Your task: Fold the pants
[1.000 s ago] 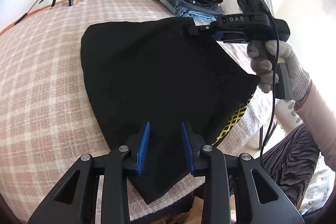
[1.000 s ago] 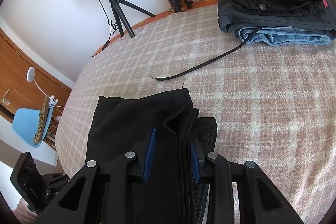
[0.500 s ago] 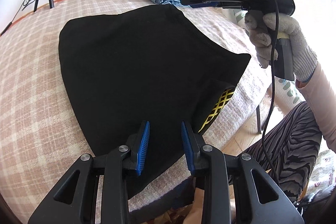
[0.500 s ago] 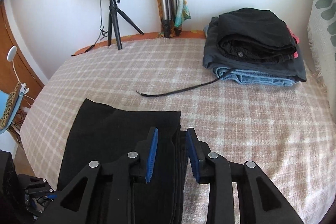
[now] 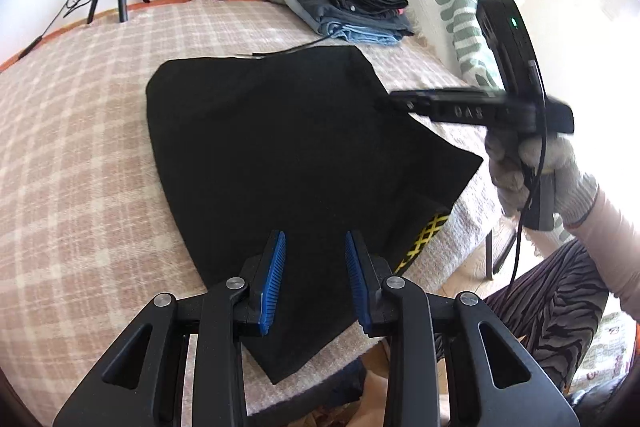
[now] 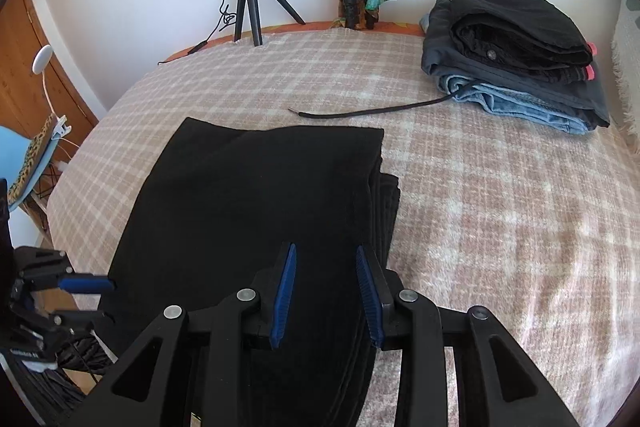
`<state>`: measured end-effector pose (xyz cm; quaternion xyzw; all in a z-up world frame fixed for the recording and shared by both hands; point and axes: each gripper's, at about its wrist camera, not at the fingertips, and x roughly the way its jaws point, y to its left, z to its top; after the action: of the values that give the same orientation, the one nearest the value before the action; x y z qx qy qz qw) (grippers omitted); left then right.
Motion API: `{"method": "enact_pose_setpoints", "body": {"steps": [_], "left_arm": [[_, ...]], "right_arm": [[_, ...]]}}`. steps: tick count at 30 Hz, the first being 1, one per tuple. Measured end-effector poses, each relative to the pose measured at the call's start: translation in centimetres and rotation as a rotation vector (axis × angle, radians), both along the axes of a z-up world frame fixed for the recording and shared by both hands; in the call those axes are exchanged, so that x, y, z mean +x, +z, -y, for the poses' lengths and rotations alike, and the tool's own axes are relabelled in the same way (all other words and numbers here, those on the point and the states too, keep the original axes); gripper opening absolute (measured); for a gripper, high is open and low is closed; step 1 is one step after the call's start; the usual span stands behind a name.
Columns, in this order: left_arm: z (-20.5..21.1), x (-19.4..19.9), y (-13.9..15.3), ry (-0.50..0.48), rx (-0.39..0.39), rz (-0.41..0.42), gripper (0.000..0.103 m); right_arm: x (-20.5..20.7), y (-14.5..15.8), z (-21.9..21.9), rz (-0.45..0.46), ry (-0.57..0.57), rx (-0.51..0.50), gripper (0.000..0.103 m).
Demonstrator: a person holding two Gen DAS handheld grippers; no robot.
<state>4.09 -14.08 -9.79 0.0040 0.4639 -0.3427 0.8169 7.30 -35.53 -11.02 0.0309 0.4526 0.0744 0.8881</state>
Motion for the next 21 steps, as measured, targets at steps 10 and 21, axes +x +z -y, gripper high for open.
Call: {"method": "enact_pose_setpoints", "body": {"steps": [10,21], "left_arm": [[-5.2,8.7,-0.8,0.251,-0.043,-0.097,0.049],[-4.0,11.2,-2.2,0.239,-0.121,-0.199,0.049]], "right_arm": [[-1.2,-1.6,-0.2,-0.097,0.062,-0.015,0.04],[2.1,-1.5,4.1,-0.122,-0.005,0.301,0.067]]}}
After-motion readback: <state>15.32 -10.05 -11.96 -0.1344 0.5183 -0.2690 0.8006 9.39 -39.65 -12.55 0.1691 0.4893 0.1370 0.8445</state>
